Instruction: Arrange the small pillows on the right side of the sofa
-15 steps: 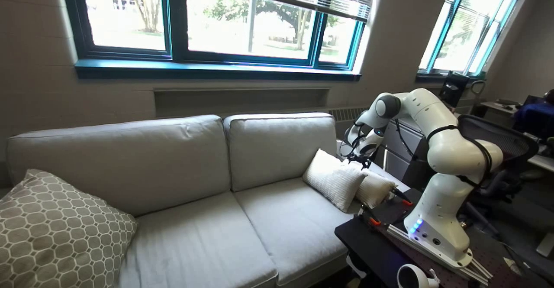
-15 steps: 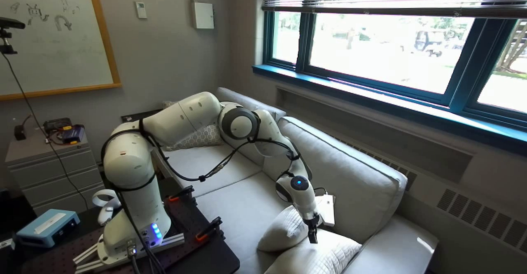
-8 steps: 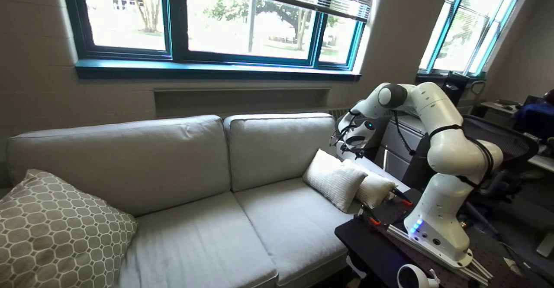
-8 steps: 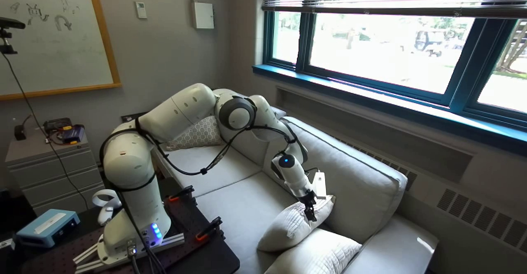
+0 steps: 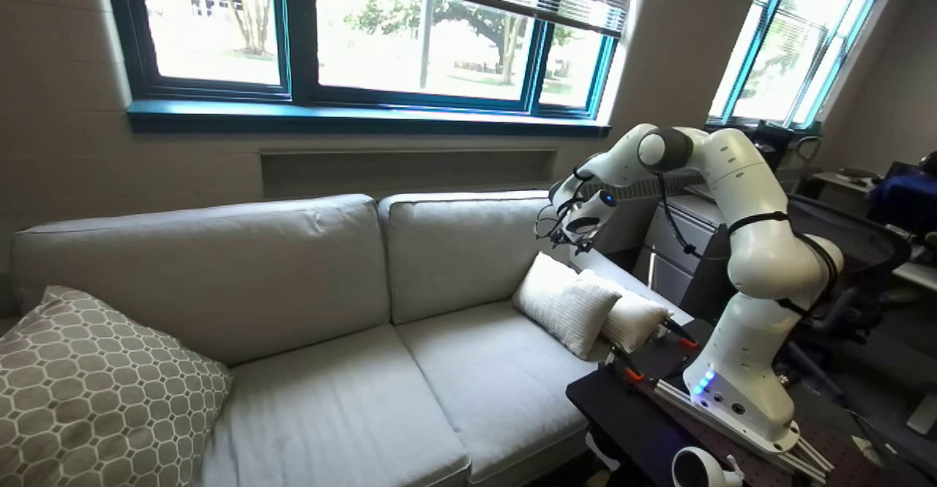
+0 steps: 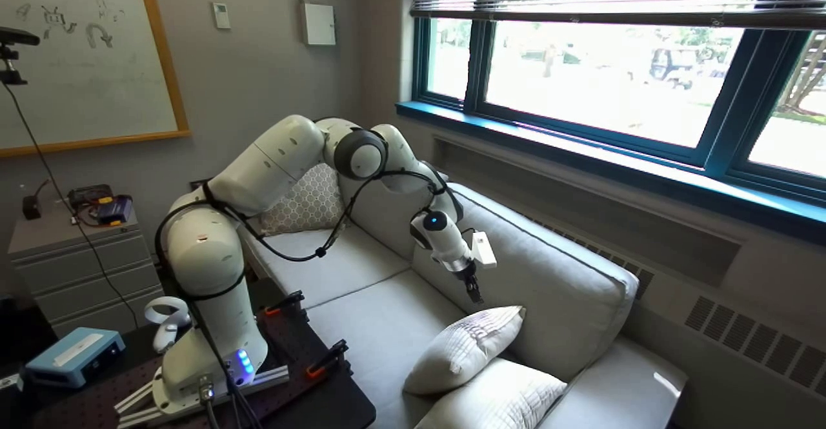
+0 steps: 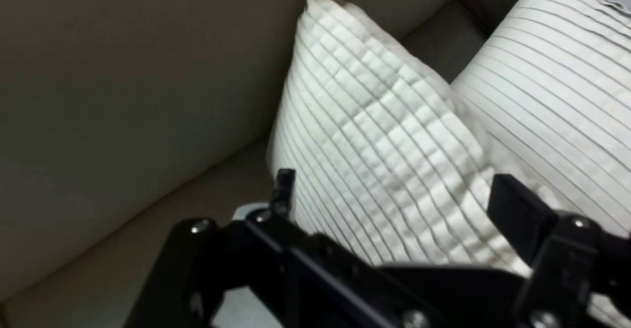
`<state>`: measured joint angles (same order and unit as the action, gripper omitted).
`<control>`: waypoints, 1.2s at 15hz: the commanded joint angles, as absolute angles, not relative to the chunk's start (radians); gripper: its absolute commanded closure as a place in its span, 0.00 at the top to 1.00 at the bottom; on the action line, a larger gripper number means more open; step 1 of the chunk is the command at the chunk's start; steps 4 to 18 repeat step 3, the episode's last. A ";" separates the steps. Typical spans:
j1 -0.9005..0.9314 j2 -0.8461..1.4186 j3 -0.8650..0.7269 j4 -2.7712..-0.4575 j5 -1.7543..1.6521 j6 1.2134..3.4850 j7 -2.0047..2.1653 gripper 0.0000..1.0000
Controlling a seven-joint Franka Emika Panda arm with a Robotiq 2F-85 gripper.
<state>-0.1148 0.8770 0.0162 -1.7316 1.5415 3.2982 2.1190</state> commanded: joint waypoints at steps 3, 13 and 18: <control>-0.047 0.843 0.024 -1.825 1.502 3.158 1.975 1.00; -0.047 0.843 0.024 -1.825 1.502 3.158 1.975 1.00; -0.047 0.843 0.024 -1.825 1.502 3.158 1.975 1.00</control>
